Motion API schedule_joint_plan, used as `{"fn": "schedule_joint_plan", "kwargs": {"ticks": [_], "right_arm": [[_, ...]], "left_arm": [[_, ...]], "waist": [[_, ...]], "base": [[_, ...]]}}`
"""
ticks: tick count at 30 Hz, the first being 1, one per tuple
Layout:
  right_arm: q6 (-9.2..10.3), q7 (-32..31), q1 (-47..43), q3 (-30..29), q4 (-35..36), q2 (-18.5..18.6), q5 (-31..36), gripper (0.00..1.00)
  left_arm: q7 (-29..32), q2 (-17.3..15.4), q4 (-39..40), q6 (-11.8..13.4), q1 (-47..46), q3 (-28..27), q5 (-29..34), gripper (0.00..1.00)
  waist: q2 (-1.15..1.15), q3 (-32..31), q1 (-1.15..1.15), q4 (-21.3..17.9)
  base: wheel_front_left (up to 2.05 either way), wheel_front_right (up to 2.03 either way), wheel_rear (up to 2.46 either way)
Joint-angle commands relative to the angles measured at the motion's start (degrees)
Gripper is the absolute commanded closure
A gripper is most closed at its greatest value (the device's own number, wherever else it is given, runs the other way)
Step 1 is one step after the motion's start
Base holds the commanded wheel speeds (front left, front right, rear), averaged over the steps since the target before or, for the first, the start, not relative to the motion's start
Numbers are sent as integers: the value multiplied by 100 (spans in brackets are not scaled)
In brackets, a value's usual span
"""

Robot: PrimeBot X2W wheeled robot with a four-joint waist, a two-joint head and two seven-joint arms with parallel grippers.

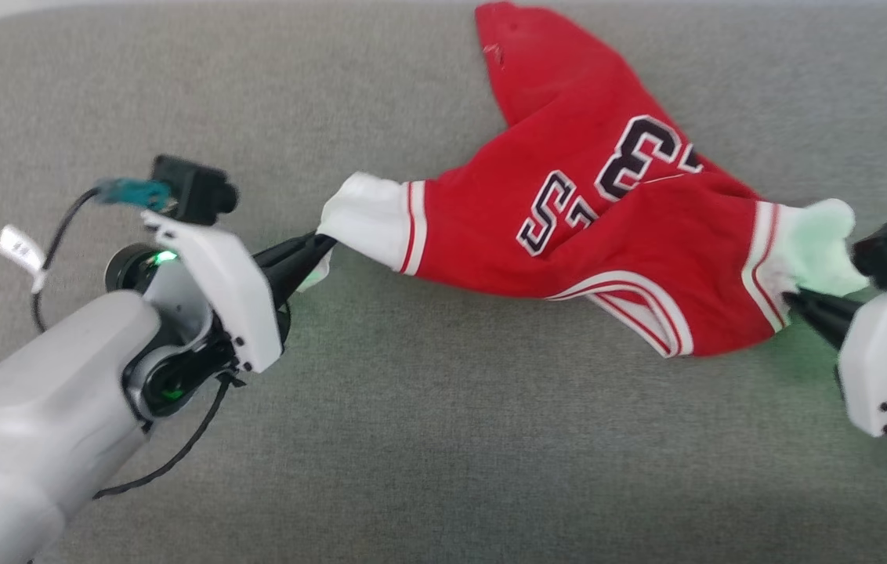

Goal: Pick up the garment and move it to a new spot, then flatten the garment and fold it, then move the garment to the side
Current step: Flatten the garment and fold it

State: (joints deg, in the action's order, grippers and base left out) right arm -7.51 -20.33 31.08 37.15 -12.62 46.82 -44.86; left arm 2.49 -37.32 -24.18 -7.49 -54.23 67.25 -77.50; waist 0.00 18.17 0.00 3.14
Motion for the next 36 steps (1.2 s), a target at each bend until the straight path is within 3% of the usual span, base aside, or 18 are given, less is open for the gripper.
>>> {"fn": "schedule_joint_plan", "kwargs": {"ticks": [1,10,16,21,25,27,31,36], "right_arm": [[3,82,-103,-155,100,57,-82,100],[3,364,-678,-1433,516,116,-486,100],[3,328,-805,-1842,618,-31,-576,100],[3,304,-107,-1960,263,-452,-445,100],[2,304,1095,-2035,-247,-922,-439,100],[3,470,1884,-2236,-689,-1214,-364,100],[3,906,3549,-2437,-1701,-1839,81,100],[4,1679,5251,-2554,-2713,-2176,783,100]], "left_arm": [[-206,-107,196,5,122,-98,-128,100],[-977,-936,1681,5,605,-532,-873,100],[-987,-1110,1802,5,602,-529,-858,100],[-850,-617,948,5,66,-690,-990,100],[-714,-37,-11,5,-776,-1091,-1280,100],[-699,181,-592,12,-1362,-1304,-1307,100],[-906,543,-1770,257,-2658,-1597,-1067,100],[-1381,893,-2798,284,-4154,-1937,-833,100]], "waist": [[0,-218,0,-91],[0,-513,0,-179],[0,-336,0,-184],[0,24,0,-212],[0,389,0,-270],[0,599,0,-330],[0,932,0,-496],[0,996,0,-511]], "base": [[0,0,0],[0,0,0],[0,0,0],[0,0,0],[0,0,0],[0,0,0],[0,0,0],[0,0,0]]}}
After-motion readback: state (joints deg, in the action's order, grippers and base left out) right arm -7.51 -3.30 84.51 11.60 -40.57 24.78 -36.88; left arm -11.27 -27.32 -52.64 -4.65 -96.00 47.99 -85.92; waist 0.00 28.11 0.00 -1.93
